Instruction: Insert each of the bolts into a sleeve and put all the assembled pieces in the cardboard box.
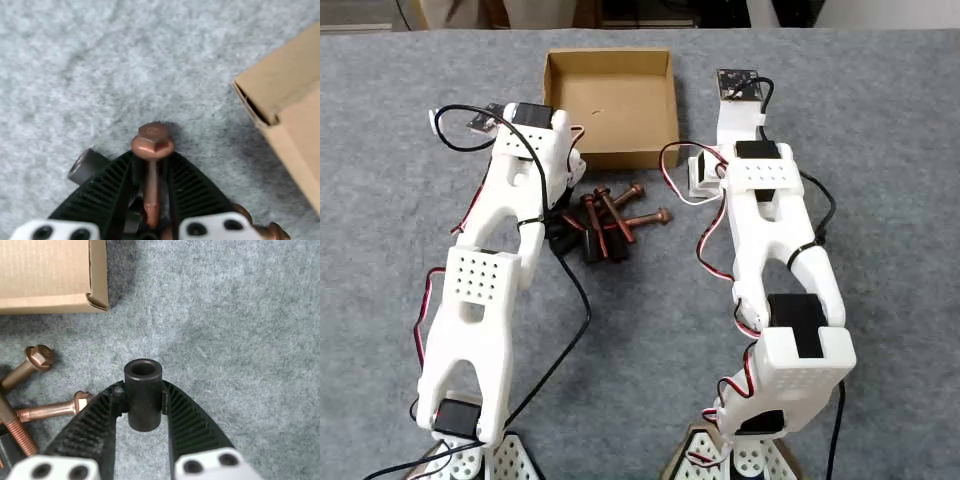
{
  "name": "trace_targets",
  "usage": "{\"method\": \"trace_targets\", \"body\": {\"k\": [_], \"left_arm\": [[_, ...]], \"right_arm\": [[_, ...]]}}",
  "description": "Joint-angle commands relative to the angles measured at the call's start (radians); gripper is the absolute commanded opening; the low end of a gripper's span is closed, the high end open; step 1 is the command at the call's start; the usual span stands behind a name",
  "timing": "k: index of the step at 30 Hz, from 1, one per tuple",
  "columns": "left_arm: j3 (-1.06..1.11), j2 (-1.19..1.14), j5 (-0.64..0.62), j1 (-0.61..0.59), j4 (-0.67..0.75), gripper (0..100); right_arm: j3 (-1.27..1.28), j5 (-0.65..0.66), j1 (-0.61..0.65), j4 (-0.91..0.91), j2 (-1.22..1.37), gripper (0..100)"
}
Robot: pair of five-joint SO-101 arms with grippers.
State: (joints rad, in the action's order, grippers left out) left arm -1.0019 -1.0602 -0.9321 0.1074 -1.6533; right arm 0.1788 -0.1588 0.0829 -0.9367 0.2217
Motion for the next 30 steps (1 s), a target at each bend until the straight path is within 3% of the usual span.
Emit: {"method": "trace_targets", "body": {"k": [1,6,12,15,18,25,30], "left_arm": [[0.003,0.008,0.043,-0.035,-0.026,2],[-0.092,0.042,0.184,-0.026,-0.068,2],[-0.374,0.16,0.416,-0.026,-0.107,2],[-0.42,0.243,0.539,-0.025,-0.107,2],[-0.391,0.343,0.621,-0.029,-0.107,2],[-0.175,0.668,0.701,-0.026,-0.107,2],[-0.041,0.935,0.706,-0.028,-0.106,2]], "right_arm": [[-0.004,0.009,0.01,0.014,-0.056,0.9],[0.001,0.014,0.019,0.006,-0.125,0.9],[0.012,0.023,0.084,-0.1,-0.424,0.9],[0.013,0.123,0.142,-0.183,-0.602,0.9],[0.013,0.206,0.203,-0.302,-0.777,0.9],[0.108,0.21,0.314,-0.532,-1.175,0.9],[0.367,0.218,0.398,-0.54,-1.481,0.9]]}}
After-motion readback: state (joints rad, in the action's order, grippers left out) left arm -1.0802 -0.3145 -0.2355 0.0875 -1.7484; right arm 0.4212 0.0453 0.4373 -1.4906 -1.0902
